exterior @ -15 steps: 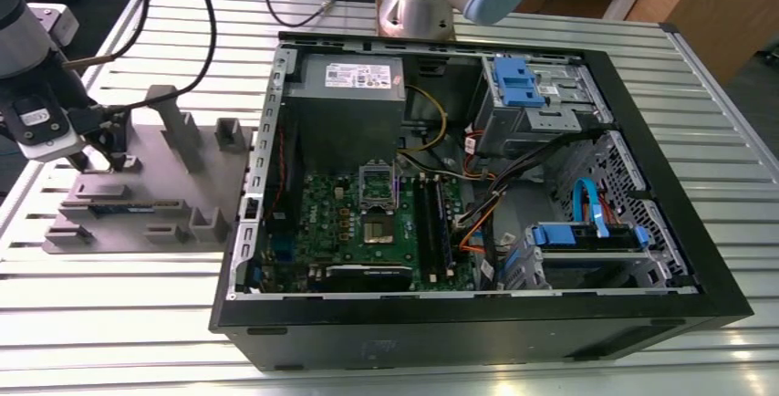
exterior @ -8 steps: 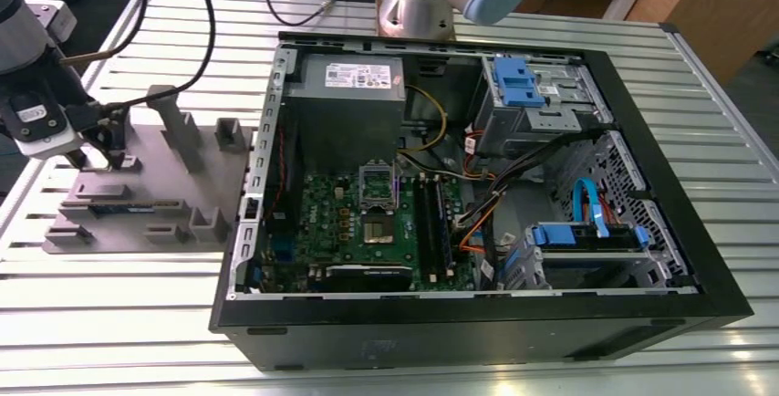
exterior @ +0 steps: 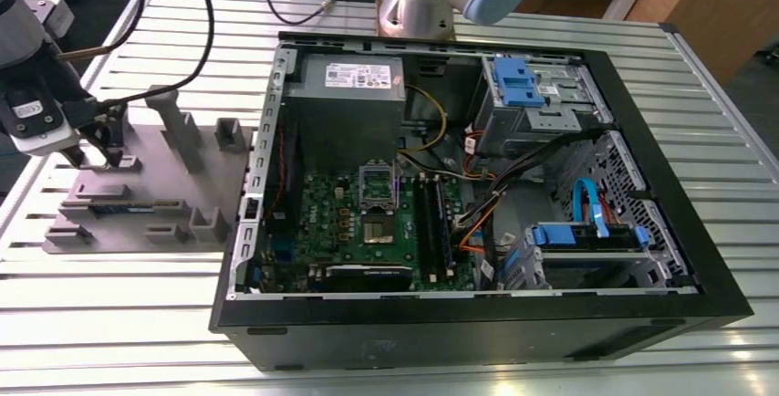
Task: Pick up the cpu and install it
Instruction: 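Pick up the cpu and move it towards the insertion slot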
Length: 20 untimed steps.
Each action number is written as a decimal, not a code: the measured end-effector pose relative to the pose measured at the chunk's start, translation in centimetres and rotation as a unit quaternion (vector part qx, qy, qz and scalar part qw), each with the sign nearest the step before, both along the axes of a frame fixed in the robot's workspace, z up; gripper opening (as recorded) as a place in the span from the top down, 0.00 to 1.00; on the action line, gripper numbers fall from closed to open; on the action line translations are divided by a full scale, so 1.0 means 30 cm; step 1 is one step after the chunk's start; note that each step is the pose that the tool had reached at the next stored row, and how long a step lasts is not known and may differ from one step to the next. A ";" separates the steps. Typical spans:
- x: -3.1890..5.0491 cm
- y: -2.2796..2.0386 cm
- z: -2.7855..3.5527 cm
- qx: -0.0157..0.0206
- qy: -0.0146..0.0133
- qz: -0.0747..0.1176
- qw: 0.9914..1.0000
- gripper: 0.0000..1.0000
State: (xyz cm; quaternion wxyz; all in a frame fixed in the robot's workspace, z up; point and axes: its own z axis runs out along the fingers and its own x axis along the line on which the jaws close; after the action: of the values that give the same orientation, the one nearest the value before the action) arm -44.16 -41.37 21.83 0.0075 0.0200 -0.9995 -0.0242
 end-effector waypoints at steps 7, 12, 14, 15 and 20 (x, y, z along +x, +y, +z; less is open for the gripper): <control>0.000 0.000 0.015 0.000 0.000 0.000 1.000 0.53; 0.000 0.000 0.018 0.000 0.000 0.000 1.000 0.53; 0.000 0.000 0.019 0.000 0.000 0.000 1.000 0.53; 0.000 0.000 0.019 0.000 0.000 0.000 1.000 0.53; 0.000 0.000 0.023 0.000 0.000 0.000 1.000 0.53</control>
State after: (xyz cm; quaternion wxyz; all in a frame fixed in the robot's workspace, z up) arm -44.16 -41.37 22.52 0.0075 0.0200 -0.9995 -0.0241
